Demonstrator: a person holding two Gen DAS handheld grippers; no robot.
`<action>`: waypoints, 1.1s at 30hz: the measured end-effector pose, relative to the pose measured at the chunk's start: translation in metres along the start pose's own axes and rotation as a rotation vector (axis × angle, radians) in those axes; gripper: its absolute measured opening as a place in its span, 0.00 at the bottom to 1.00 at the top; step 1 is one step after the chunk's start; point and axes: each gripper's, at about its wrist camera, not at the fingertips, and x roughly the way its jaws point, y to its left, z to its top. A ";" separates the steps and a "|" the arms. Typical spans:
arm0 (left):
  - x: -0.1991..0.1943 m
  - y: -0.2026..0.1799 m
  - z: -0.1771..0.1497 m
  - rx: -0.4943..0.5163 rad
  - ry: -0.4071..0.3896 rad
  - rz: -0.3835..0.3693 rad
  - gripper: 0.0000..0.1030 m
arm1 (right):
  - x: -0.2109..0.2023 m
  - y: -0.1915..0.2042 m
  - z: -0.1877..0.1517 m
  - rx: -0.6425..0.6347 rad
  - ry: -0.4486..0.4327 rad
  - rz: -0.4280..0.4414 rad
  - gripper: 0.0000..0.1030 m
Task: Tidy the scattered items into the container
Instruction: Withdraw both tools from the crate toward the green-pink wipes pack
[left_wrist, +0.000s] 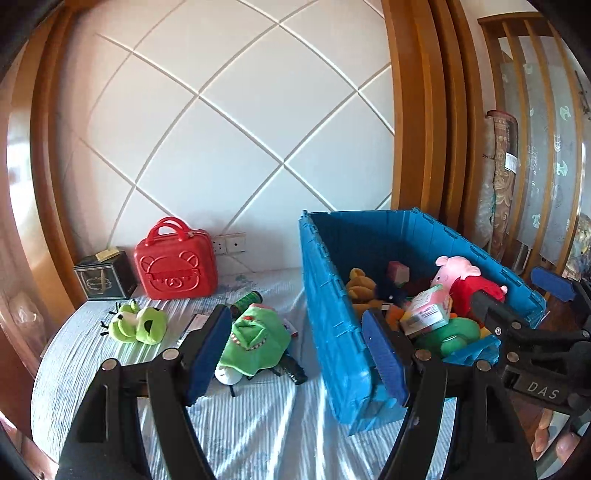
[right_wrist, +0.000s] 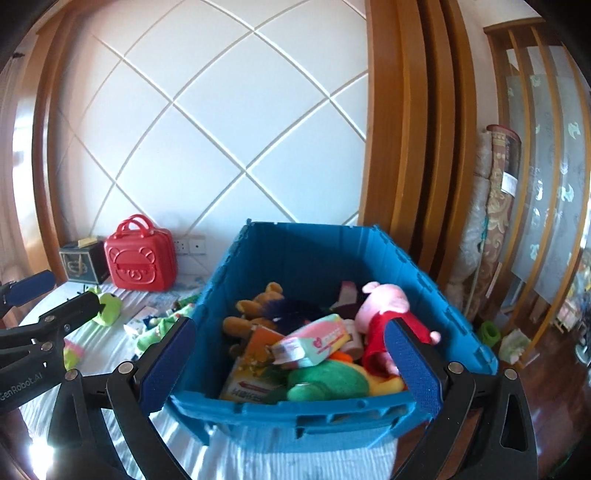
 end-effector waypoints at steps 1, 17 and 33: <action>-0.005 0.015 -0.005 -0.010 -0.004 0.008 0.70 | -0.004 0.015 -0.002 -0.011 0.000 0.007 1.00; -0.029 0.179 -0.065 -0.112 0.061 0.085 0.70 | -0.018 0.219 -0.031 -0.146 0.059 0.145 1.00; 0.071 0.257 -0.059 -0.204 0.203 0.302 0.71 | 0.118 0.283 -0.002 -0.180 0.140 0.331 1.00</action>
